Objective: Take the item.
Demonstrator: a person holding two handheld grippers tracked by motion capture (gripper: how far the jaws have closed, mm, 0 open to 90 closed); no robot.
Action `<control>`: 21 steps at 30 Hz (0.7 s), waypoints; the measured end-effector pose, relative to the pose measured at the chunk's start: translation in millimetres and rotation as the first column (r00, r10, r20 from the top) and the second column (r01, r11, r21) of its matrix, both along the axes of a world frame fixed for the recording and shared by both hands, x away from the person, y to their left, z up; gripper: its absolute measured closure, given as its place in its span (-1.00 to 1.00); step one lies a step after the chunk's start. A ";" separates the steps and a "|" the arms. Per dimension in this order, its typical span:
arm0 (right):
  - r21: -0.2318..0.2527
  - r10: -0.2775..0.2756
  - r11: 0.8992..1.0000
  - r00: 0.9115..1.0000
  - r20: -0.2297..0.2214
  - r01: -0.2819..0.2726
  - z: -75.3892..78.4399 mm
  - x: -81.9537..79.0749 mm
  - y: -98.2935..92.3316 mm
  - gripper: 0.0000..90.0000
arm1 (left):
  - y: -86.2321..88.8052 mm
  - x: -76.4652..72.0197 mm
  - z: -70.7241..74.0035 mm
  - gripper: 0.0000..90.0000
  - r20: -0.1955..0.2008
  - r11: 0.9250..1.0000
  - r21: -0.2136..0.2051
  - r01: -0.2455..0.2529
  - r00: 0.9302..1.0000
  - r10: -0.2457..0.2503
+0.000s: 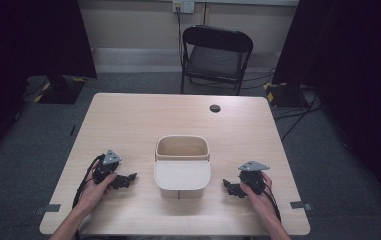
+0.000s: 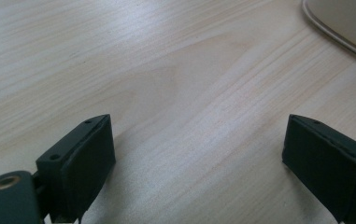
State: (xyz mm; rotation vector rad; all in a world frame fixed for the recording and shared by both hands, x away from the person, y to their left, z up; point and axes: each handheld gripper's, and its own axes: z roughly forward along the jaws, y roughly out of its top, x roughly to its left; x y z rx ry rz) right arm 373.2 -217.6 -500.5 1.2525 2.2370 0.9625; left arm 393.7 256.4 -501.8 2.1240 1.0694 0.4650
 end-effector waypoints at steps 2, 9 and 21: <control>0.000 -0.001 1.000 1.000 0.000 0.001 0.0 -0.1 0.1 -0.74 | 0.0 0.0 0.0 -0.81 0.000 1.000 0.000 0.000 1.000 0.000; -0.001 0.002 1.000 1.000 0.001 -0.002 0.2 -0.1 0.2 -0.73 | 0.1 0.3 0.0 -0.81 0.003 1.000 0.002 0.002 1.000 -0.002; 0.048 0.022 0.999 0.999 0.024 -0.023 9.7 -5.2 -0.1 -0.65 | -0.1 0.2 -0.1 -0.81 0.004 1.000 -0.001 0.000 1.000 0.000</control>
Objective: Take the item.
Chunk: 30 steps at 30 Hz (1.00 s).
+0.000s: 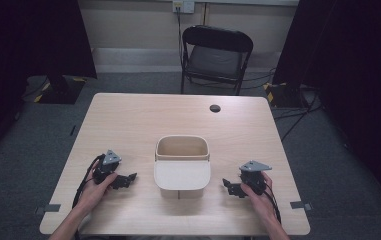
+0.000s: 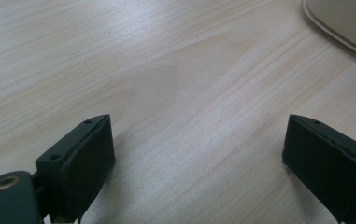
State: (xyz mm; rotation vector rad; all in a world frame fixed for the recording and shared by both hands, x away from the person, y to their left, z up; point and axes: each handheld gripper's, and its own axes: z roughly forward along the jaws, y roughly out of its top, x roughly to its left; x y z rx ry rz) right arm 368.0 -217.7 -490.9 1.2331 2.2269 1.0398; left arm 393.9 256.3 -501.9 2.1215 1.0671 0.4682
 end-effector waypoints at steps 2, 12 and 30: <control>0.018 0.004 1.000 1.000 0.004 -0.004 3.2 -1.5 -0.6 -0.64 | 0.2 0.1 0.1 -0.81 0.000 1.000 0.003 0.002 1.000 -0.002; 0.092 0.068 0.993 0.998 0.004 -0.068 16.4 -8.9 2.9 -0.61 | 0.1 0.1 0.0 -0.81 0.001 1.000 0.000 0.000 1.000 0.000; 0.188 0.230 0.954 0.972 0.043 -0.234 37.4 -34.4 19.5 -0.51 | 0.0 0.1 -0.1 -0.81 0.000 1.000 -0.001 0.000 1.000 0.000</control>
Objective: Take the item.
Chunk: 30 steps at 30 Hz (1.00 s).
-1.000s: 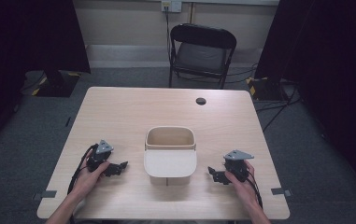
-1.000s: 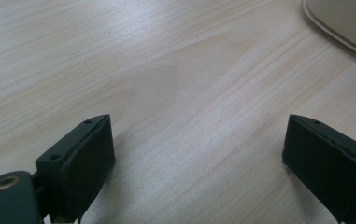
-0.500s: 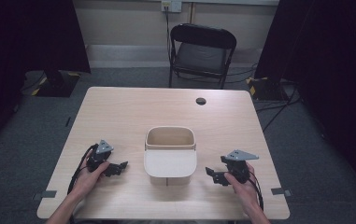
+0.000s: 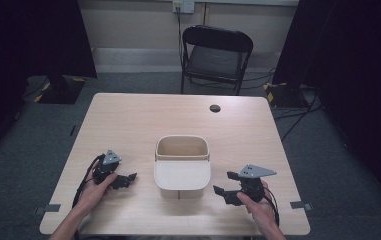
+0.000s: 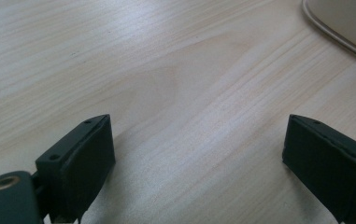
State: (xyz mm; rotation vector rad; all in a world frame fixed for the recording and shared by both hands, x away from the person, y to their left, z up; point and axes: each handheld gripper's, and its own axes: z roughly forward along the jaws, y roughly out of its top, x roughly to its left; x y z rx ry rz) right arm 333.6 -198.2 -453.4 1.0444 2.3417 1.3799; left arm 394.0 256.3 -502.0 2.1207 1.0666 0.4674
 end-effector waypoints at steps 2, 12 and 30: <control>0.002 0.014 1.000 1.000 0.006 -0.014 0.9 -1.7 3.1 -0.50 | 0.0 0.0 0.0 -0.81 0.000 1.000 0.001 -0.001 1.000 0.001; 0.019 0.081 0.996 0.997 0.016 -0.082 3.0 -5.6 18.7 -0.50 | -0.2 -0.2 -0.1 -0.81 -0.002 1.000 -0.003 -0.003 1.000 0.003; 0.038 0.123 0.992 0.992 0.037 -0.124 3.9 -3.9 36.2 -0.37 | 0.0 0.0 0.0 -0.81 0.000 1.000 0.001 0.000 1.000 0.000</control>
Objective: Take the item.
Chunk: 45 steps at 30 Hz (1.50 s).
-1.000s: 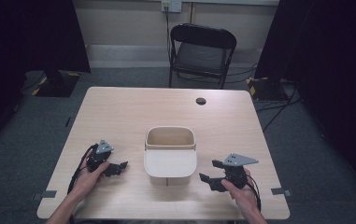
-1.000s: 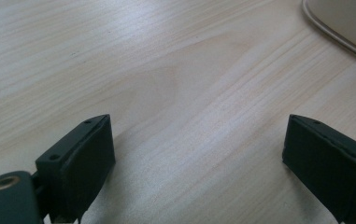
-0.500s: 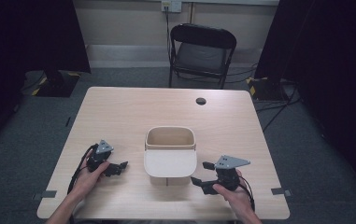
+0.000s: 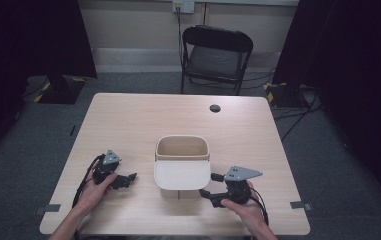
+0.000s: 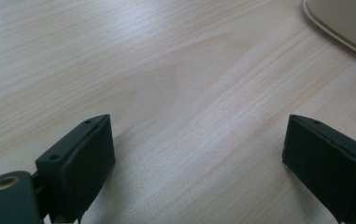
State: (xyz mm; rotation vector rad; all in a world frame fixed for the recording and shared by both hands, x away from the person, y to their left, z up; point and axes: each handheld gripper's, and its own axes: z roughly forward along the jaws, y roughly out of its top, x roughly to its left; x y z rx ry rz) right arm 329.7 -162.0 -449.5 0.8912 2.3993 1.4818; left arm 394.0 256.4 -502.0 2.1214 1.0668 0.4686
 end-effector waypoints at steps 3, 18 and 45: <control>0.002 -0.001 1.000 1.000 0.003 0.001 0.6 -0.1 1.0 -0.35 | -0.1 0.0 0.0 -0.81 -0.002 1.000 -0.001 0.001 1.000 -0.001; 0.006 -0.007 1.000 1.000 0.027 0.006 4.6 -0.8 3.1 -0.33 | 0.0 0.0 0.0 -0.81 0.000 1.000 0.000 0.001 1.000 -0.001; 0.054 -0.003 0.999 0.999 0.043 0.000 8.9 0.0 0.7 -0.33 | 0.0 0.0 0.0 -0.81 -0.001 1.000 0.000 0.001 1.000 -0.001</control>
